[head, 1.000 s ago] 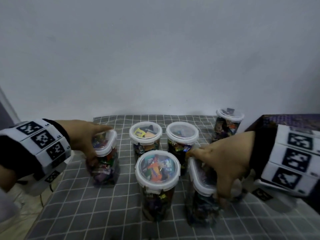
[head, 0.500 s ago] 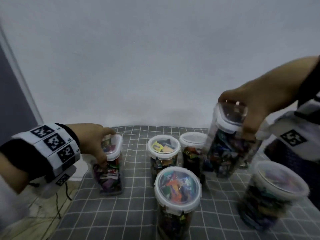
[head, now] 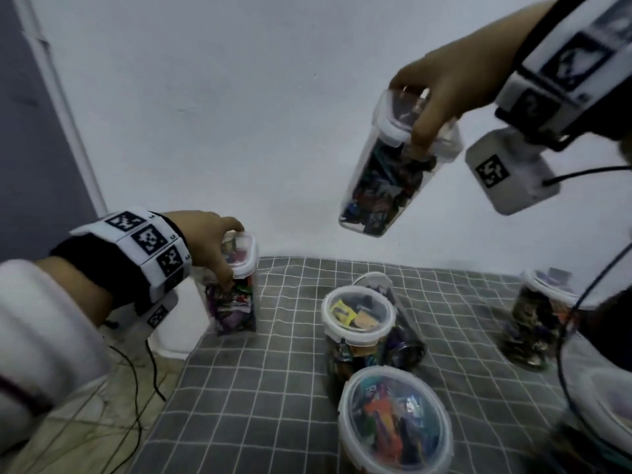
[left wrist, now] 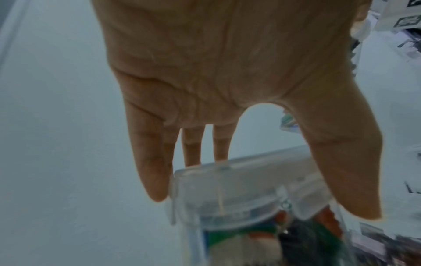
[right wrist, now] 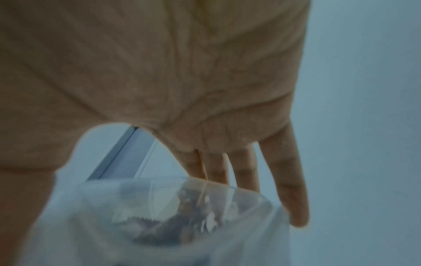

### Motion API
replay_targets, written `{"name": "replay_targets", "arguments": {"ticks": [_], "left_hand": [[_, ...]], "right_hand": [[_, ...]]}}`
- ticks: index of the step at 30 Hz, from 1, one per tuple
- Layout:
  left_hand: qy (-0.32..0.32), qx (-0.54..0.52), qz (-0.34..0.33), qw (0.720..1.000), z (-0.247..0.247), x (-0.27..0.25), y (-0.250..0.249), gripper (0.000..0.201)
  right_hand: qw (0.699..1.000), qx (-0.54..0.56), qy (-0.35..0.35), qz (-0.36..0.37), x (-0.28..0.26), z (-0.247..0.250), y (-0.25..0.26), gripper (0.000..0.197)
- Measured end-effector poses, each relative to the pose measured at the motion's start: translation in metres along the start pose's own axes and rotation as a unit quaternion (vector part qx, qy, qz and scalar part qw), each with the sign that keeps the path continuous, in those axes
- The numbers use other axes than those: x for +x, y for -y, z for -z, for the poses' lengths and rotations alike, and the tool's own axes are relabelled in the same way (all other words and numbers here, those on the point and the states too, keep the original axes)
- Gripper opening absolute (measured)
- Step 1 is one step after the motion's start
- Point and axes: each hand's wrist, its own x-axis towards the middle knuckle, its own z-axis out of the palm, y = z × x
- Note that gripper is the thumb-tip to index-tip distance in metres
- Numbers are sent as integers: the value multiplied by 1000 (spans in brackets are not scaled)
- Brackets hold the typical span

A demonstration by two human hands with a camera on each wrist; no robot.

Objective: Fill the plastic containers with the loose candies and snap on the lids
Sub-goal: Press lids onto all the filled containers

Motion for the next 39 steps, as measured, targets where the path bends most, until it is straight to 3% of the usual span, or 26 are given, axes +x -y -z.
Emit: {"name": "replay_targets", "arguments": {"ticks": [6, 10, 16, 25, 39], "left_hand": [[-11, -5, 6, 1000, -5, 25, -4, 88], [-8, -8, 14, 1000, -12, 42, -2, 90], [12, -42, 18, 999, -30, 66, 7, 90], [46, -85, 8, 995, -35, 90, 10, 88], [38, -132, -8, 990, -45, 93, 14, 87]], "right_hand": [[992, 52, 70, 97, 53, -66, 22, 50], [988, 42, 100, 112, 85, -111, 37, 50], [980, -3, 163, 118, 114, -167, 63, 85], [966, -12, 208, 154, 138, -184, 91, 94], [964, 35, 235, 119, 156, -201, 84, 85]]}}
